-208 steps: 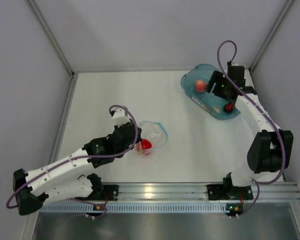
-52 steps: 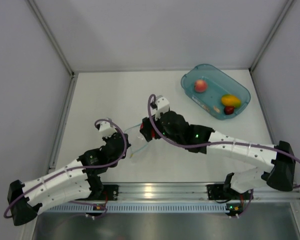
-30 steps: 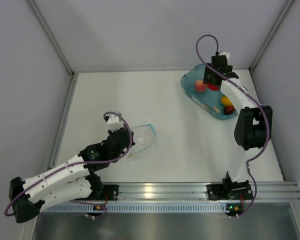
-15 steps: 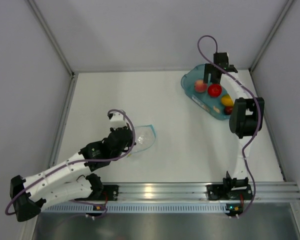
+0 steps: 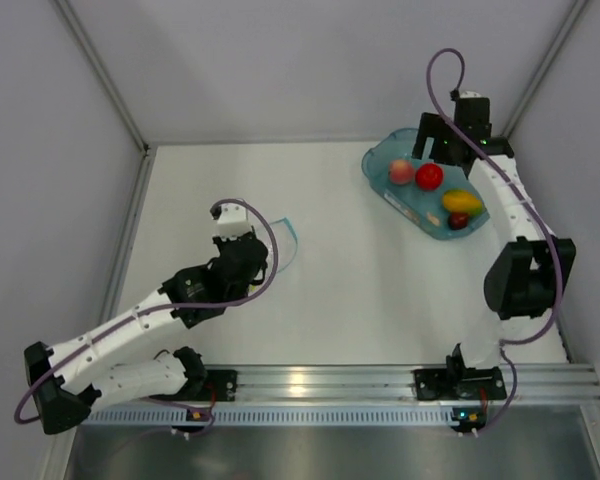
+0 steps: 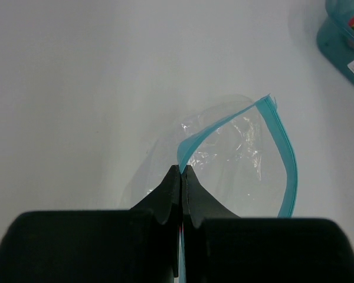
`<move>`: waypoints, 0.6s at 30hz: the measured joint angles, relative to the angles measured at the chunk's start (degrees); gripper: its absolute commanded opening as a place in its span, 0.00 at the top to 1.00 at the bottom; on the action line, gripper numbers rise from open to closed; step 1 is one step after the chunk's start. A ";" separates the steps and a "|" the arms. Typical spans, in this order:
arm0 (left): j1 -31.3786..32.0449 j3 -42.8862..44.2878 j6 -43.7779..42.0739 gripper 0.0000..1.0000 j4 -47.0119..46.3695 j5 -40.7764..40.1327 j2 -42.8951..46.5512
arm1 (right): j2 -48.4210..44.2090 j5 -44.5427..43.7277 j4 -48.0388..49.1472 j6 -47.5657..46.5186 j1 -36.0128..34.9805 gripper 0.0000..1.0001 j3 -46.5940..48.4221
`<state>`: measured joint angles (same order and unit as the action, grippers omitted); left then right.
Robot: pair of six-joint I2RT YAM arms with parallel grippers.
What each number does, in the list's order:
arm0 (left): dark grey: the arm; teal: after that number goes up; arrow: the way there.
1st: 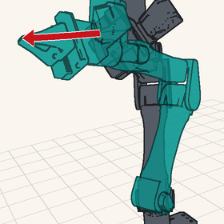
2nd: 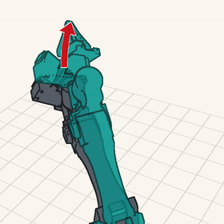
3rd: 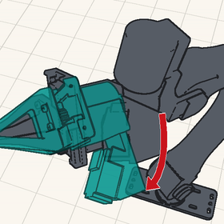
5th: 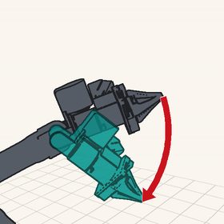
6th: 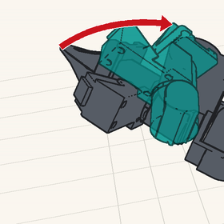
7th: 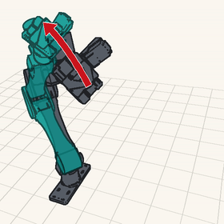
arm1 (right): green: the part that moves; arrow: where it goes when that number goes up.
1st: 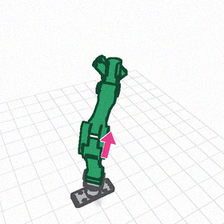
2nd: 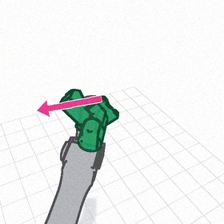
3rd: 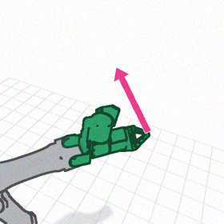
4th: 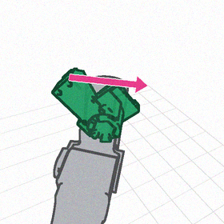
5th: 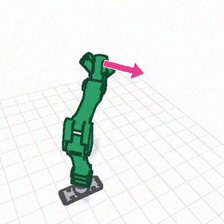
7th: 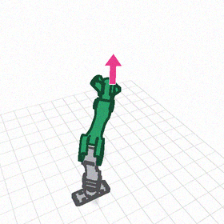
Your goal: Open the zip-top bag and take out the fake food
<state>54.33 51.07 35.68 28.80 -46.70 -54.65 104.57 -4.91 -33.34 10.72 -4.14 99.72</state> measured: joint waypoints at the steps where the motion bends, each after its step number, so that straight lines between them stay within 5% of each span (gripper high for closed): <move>1: -0.20 0.59 -0.63 1.00 0.15 -1.20 -0.57 | -2.86 2.29 0.22 0.85 0.15 0.01 -2.03; 8: -4.87 5.73 -6.78 1.00 0.98 -8.81 -7.56 | -22.82 15.47 6.38 7.23 0.04 0.01 -22.82; 18: -18.99 15.72 -16.74 1.00 -0.63 -10.93 -26.77 | -40.68 21.29 6.21 8.90 -2.14 0.01 -32.00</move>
<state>35.33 66.78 18.94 28.16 -57.63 -81.43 63.90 16.38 -27.14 19.62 -6.28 67.72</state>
